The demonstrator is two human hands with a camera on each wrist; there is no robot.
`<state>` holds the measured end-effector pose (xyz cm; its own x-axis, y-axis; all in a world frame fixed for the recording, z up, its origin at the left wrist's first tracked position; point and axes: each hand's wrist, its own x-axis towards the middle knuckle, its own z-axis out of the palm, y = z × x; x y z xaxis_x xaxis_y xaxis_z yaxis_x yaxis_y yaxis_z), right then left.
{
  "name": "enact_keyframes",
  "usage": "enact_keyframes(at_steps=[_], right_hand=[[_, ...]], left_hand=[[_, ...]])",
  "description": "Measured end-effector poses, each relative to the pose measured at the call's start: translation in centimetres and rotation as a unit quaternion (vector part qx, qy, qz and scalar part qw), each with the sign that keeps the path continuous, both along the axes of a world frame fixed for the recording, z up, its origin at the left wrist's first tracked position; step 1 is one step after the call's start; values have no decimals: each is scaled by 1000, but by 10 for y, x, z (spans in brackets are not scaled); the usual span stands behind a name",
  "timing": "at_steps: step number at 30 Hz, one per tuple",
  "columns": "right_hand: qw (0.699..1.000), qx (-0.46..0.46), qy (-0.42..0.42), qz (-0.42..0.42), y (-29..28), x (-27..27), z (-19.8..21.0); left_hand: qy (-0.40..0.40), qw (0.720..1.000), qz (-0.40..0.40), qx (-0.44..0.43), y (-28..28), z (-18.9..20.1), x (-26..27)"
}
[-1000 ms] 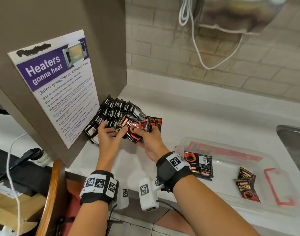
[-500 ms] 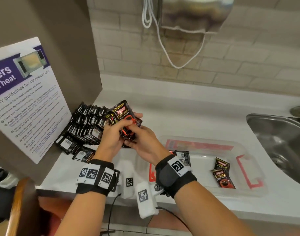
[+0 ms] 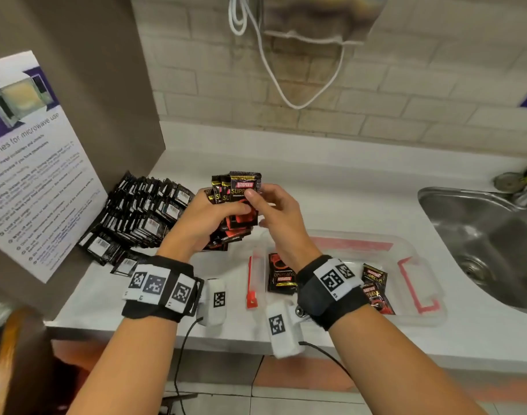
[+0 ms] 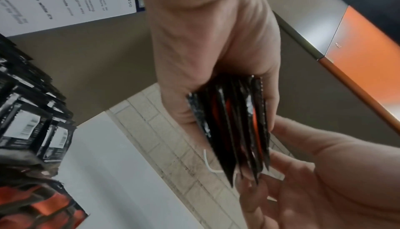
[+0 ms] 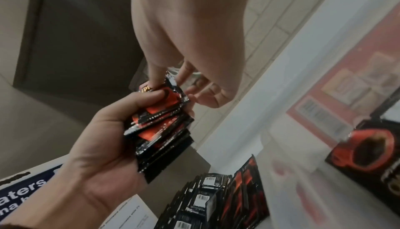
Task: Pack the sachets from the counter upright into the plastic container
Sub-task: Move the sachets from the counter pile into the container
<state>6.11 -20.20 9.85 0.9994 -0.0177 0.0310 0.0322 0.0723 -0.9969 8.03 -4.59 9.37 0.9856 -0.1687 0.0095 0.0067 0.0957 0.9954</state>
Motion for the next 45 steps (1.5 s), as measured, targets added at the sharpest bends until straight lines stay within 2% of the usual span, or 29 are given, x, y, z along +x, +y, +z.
enact_keyframes(at_steps=[3, 7, 10, 15, 19, 22, 26, 32, 45], right_hand=[[1000, 8, -26, -10, -12, -3, 2], [997, 68, 16, -14, -30, -8, 0], [995, 75, 61, -25, -51, -10, -1], [983, 0, 168, -81, -93, -12, -21], [969, -76, 205, -114, -119, -14, -45], [955, -158, 227, -110, -130, -15, -61], [932, -237, 266, -63, -136, -14, -73], [916, -275, 288, -48, -130, -8, -77], [916, -301, 253, -78, -121, -6, -87]], left_hand=[[-8, 999, -36, 1, -9, 2, -3], [6, 998, -64, 0, -17, 0, -8], [23, 998, -51, -7, -19, -6, -8], [71, 997, -23, 1, -20, -23, -4], [84, 996, -21, 3, -23, -33, -7], [88, 996, -16, 8, -26, -40, -9], [93, 996, -15, 8, -29, -46, -11], [91, 996, -10, 0, -25, -47, -13], [98, 995, -5, 3, -21, -48, -15]])
